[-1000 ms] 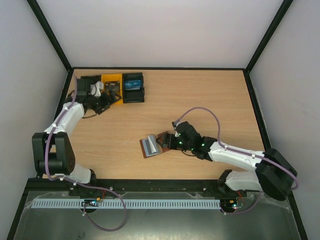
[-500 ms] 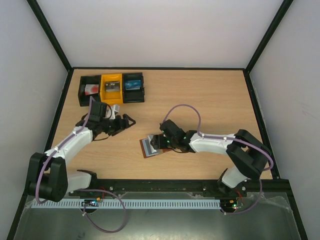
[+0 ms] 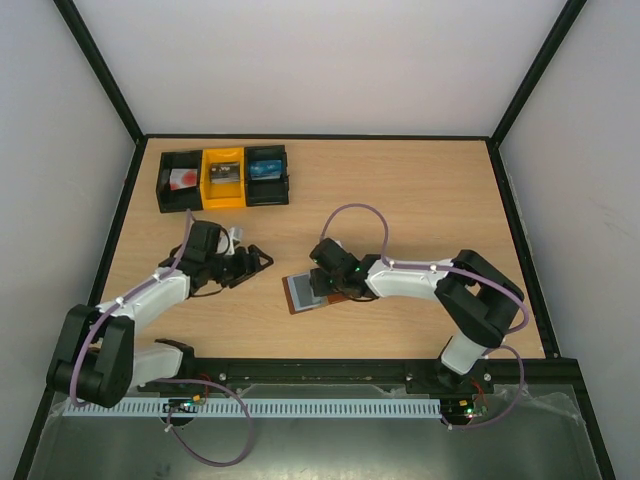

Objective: Take the credit cards out of the card holder

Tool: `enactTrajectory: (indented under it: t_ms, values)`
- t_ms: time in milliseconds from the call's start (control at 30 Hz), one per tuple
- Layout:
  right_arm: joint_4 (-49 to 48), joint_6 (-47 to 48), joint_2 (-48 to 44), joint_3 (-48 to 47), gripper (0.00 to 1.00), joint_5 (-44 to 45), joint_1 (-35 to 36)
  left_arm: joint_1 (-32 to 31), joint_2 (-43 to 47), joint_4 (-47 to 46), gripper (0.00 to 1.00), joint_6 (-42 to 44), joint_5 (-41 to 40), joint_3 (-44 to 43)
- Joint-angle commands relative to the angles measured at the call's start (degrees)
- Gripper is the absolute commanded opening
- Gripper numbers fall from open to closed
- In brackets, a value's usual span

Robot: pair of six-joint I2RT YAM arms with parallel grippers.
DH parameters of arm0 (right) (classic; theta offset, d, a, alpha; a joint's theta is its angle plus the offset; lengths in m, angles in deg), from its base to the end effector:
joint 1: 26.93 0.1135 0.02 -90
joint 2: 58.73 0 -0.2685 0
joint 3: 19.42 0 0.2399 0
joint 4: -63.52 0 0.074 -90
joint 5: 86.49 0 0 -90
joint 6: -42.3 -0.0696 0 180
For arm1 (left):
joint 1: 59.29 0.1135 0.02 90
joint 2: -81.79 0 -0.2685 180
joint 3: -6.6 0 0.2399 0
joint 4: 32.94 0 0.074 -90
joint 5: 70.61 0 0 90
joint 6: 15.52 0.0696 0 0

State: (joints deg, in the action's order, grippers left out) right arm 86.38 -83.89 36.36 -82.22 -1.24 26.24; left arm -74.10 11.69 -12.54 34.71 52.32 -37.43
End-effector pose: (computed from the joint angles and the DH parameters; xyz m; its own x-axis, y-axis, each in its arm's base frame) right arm 0.1923 0.2664 0.1351 -0.8848 -0.1998 -0.4211 -0.3762 0.8394 0.3923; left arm 0.2178 -0.0967 0.1645 -0.9075 -0.3154 -0.2772 -0.0053 0.6687 -0.7435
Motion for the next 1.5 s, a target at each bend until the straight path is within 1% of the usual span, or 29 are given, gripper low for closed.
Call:
enactTrajectory:
  t_ms: [0, 67, 133, 233, 300, 367, 533, 633, 767, 867, 1067, 1333, 1467]
  values:
    - [1.5, 0.8, -0.2, 1.4, 0.49, 4.0, 0.1, -1.4, -1.0, -5.4, 0.75, -1.9, 0.3, 2.3]
    - [0.3, 0.1, -0.5, 2.4, 0.39, 4.3, 0.1, -2.4, -2.2, -7.3, 0.72, -2.9, 0.0, 2.9]
    - [-2.3, 0.1, -1.4, 4.1, 0.32, 4.5, 0.2, -3.8, -3.2, -9.5, 0.7, -4.0, -0.1, 3.7]
    - [-5.9, -2.5, -3.3, 7.4, 0.22, 4.5, 0.1, -5.8, -4.4, -12.0, 0.65, -5.2, -0.4, 4.1]
    - [-8.2, -3.6, -4.1, 9.2, 0.17, 3.6, 0.2, -6.5, -5.0, -13.0, 0.61, -5.9, -0.5, 4.2]
    - [-10.7, -5.1, -4.9, 10.8, 0.15, 1.8, 0.2, -6.9, -4.7, -13.7, 0.57, -6.6, -0.6, 4.3]
    - [-18.5, -9.0, -6.0, 14.5, 0.15, -4.5, 0.2, -7.5, -3.7, -15.3, 0.47, -7.9, -1.1, 4.5]
    - [-19.9, -9.8, -5.6, 15.2, 0.15, -5.1, 0.1, -8.9, -5.0, -18.5, 0.44, -9.2, 0.3, 5.1]
    - [-19.3, -9.7, -6.5, 15.7, 0.15, -3.8, 0.1, -11.2, -7.7, -21.1, 0.45, -10.7, 1.0, 5.3]
    - [-20.5, -11.0, -7.1, 16.7, 0.15, -4.9, 0.1, -12.8, -8.4, -24.0, 0.52, -12.7, 1.1, 6.1]
    - [-22.7, -13.0, -7.3, 19.0, 0.15, -5.1, 0.1, -14.8, -9.3, -30.0, 0.61, -16.9, 2.2, 7.3]
    - [-23.0, -12.8, -8.1, 19.8, 0.15, -4.7, 0.1, -16.7, -13.4, -33.3, 0.62, -18.7, 1.3, 7.5]
    - [-23.1, -12.6, -8.3, 20.2, 0.15, -4.5, 0.2, -17.5, -13.8, -33.3, 0.62, -18.9, 0.2, 7.3]
